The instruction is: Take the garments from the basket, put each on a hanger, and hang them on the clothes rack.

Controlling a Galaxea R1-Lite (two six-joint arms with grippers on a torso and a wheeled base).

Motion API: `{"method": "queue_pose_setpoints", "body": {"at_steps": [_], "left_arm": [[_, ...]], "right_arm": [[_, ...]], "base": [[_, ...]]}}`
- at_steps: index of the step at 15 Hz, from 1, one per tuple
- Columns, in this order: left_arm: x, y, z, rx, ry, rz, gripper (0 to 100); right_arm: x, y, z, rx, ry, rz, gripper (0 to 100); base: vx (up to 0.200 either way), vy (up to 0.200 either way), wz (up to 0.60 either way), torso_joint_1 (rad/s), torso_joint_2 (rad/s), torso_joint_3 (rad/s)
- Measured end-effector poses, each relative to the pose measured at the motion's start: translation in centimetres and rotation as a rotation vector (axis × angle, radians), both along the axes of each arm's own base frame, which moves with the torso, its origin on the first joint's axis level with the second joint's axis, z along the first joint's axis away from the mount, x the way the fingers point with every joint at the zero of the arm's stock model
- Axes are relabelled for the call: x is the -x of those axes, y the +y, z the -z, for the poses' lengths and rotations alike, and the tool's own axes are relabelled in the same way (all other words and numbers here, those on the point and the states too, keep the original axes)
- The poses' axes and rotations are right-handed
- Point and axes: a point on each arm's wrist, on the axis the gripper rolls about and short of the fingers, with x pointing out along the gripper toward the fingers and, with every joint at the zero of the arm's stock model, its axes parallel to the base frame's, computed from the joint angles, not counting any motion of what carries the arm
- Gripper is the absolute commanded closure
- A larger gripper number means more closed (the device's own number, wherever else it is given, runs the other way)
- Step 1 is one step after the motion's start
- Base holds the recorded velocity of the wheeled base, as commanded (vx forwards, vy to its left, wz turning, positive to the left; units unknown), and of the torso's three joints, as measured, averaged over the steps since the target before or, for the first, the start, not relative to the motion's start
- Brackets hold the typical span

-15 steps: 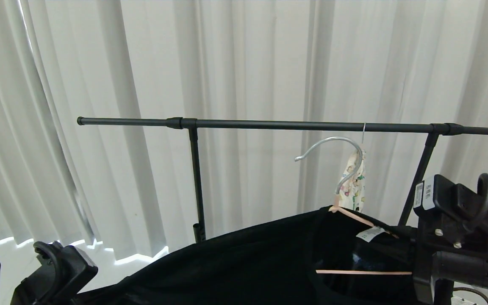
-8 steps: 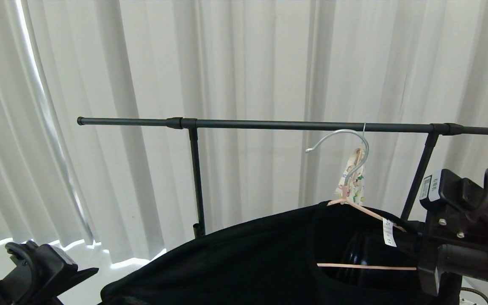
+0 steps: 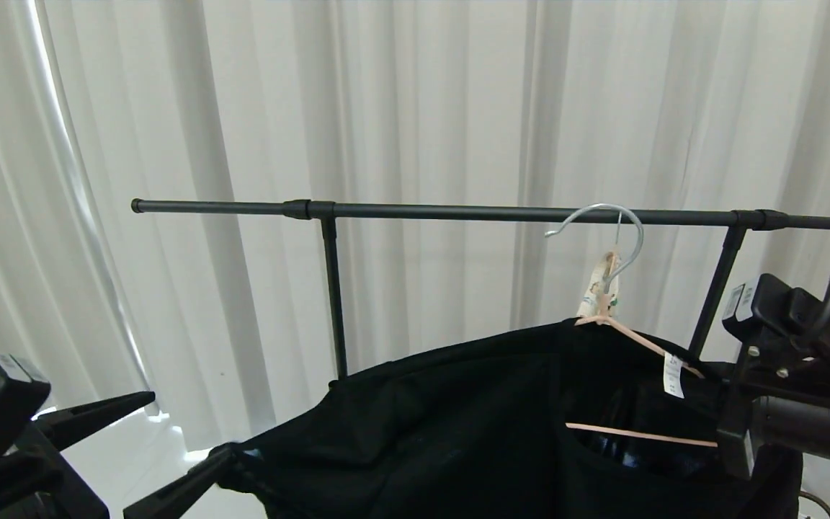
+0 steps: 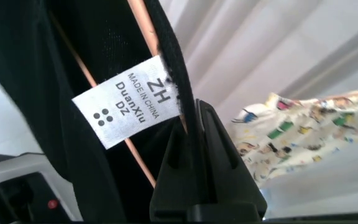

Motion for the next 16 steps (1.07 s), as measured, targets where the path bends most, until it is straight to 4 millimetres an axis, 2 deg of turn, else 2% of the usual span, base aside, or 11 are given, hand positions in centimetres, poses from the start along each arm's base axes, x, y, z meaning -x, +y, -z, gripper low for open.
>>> {"method": "queue_pose_setpoints", "body": {"at_steps": [4,6,8,10,13,16], "left_arm": [[-0.7,-0.2,-2.6,0.159,-0.01,-0.045,0],[-1.1,-0.1,-2.8,0.158,-0.007,-0.074,0],[-2.1,0.3,-1.9,0.041,0.003,-0.248,0],[-3.1,0.8,-0.3,-0.163,0.033,-0.454,0],[-4.3,0.8,1.4,-0.282,0.114,-0.507,0],[-4.7,0.8,2.0,-0.297,0.146,-0.507,0]], "right_arm": [[-0.6,-1.2,0.3,0.025,0.065,0.119,100],[-0.8,-1.3,0.2,0.019,0.075,0.177,100],[-0.8,-1.6,0.5,0.084,0.12,0.287,100],[-0.6,-2.1,0.6,0.128,0.214,0.406,100],[0.0,-2.6,-0.6,0.072,0.324,0.544,100],[2.0,-3.9,-0.2,0.125,0.403,0.622,100]], "base": [[0.0,0.0,0.0,0.0,0.0,0.0],[0.0,0.0,0.0,0.0,0.0,0.0],[0.0,0.0,0.0,0.0,0.0,0.0],[0.0,0.0,0.0,0.0,0.0,0.0],[0.0,0.0,0.0,0.0,0.0,0.0],[0.0,0.0,0.0,0.0,0.0,0.0]]}}
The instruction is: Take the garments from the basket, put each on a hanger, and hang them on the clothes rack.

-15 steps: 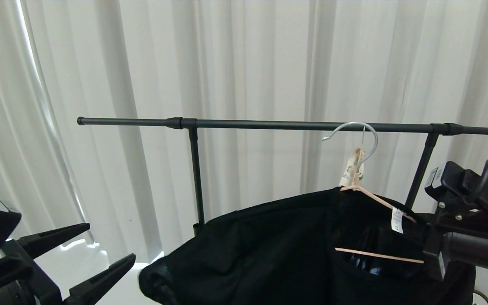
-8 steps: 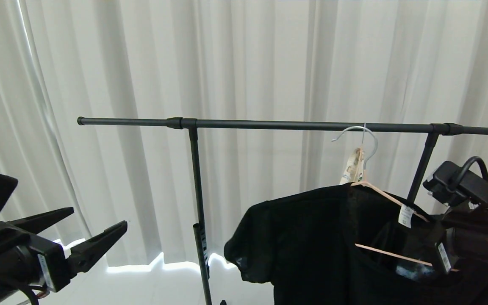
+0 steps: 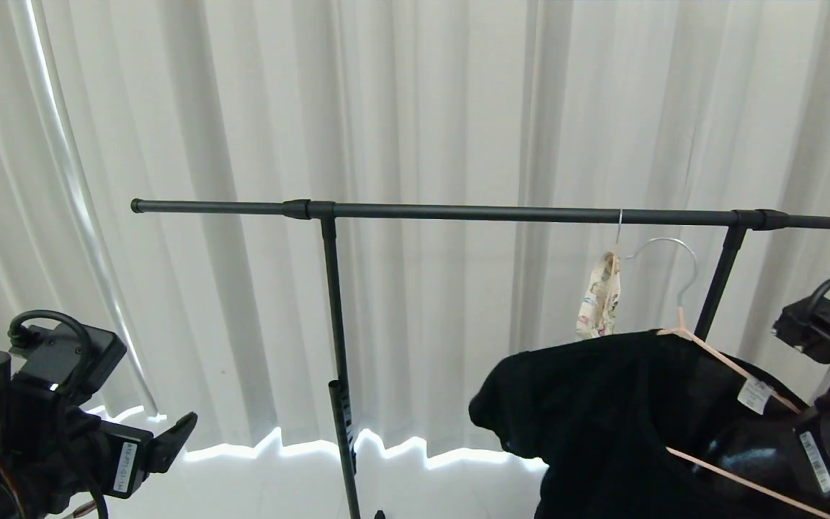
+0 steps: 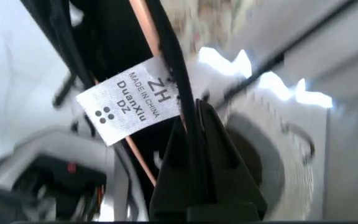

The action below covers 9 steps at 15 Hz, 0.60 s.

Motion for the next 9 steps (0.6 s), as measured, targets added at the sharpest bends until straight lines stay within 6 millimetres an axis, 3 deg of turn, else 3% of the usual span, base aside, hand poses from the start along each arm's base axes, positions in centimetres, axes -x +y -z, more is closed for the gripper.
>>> {"method": "queue_pose_setpoints", "body": {"at_steps": [4,9], "left_arm": [[-0.1,0.0,0.2,-0.003,0.014,-0.001,0],[-0.1,0.0,0.3,-0.003,0.018,-0.001,0]], "right_arm": [[1.9,-2.6,1.0,0.035,0.04,0.131,100],[2.1,-5.2,2.0,0.059,0.065,0.347,100]], "base": [[0.0,0.0,0.0,0.0,0.0,0.0],[0.0,0.0,0.0,0.0,0.0,0.0]]}}
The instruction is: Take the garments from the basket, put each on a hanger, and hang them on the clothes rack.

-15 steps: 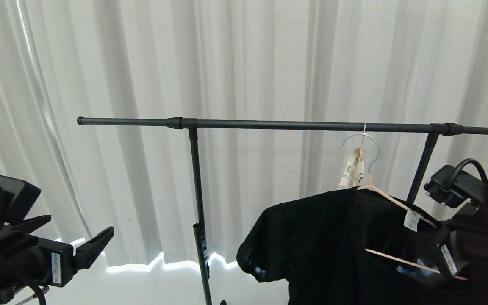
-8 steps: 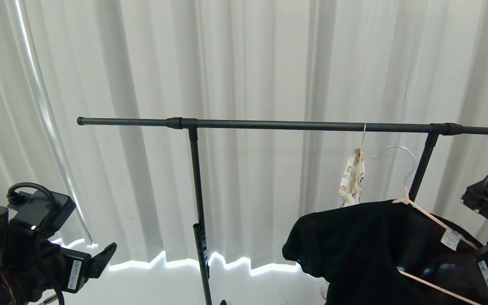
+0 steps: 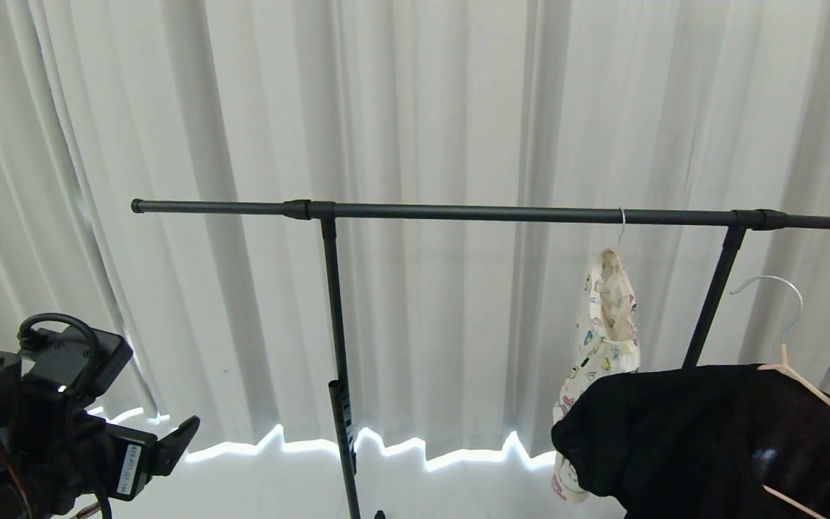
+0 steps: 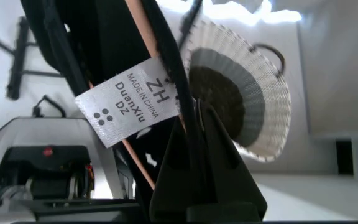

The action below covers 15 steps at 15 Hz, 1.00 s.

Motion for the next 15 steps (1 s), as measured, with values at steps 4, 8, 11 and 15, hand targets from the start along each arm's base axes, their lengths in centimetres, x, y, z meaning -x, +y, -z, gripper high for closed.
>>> {"method": "queue_pose_setpoints", "body": {"at_steps": [4,8,11,15], "left_arm": [[0.0,0.0,0.0,0.0,0.001,0.0,0],[-0.1,0.0,-0.1,0.0,-0.002,0.0,0],[-0.1,0.0,-0.1,-0.001,-0.002,0.0,0],[-0.1,0.0,-0.1,-0.001,-0.003,0.001,0]], "right_arm": [[-0.4,-1.3,0.3,0.006,0.023,0.112,100],[-1.0,-2.3,0.7,0.063,0.053,0.225,100],[-1.4,-2.6,0.9,0.071,0.07,0.257,100],[-2.0,-2.9,0.8,0.068,0.051,0.272,100]], "base": [[0.0,0.0,0.0,0.0,0.0,0.0],[0.0,0.0,0.0,0.0,0.0,0.0],[0.0,0.0,0.0,0.0,0.0,0.0],[0.0,0.0,0.0,0.0,0.0,0.0]]}}
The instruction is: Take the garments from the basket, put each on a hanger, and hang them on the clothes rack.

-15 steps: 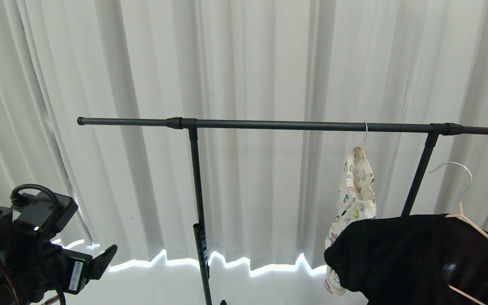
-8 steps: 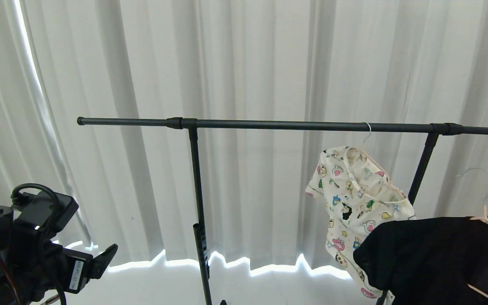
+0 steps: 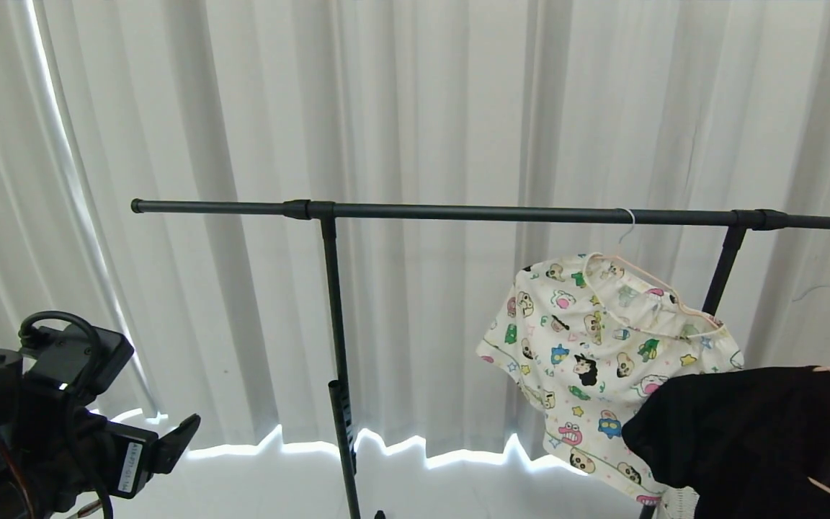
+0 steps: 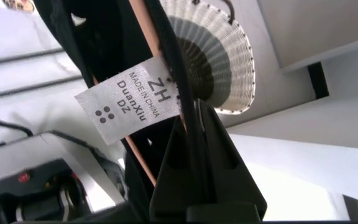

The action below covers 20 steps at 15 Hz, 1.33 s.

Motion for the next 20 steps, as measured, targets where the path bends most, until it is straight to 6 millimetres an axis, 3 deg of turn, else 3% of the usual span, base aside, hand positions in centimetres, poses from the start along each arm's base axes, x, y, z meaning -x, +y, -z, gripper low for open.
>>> {"method": "queue_pose_setpoints", "body": {"at_steps": [4,13,20], "left_arm": [[-0.1,0.0,0.0,-0.001,0.003,-0.002,0],[-0.5,0.0,-0.3,-0.018,-0.011,-0.035,0],[-0.5,-0.1,-0.3,-0.016,-0.014,-0.028,0]], "right_arm": [[-0.2,0.1,-0.2,0.013,-0.003,-0.037,100],[-0.8,1.7,-0.7,0.01,-0.058,-0.149,100],[-3.3,3.5,-3.1,-0.037,-0.15,-0.201,100]], "base": [[0.0,0.0,0.0,0.0,0.0,0.0],[0.0,0.2,0.0,0.003,0.0,0.003],[0.0,0.0,0.0,0.0,0.0,0.0]]}}
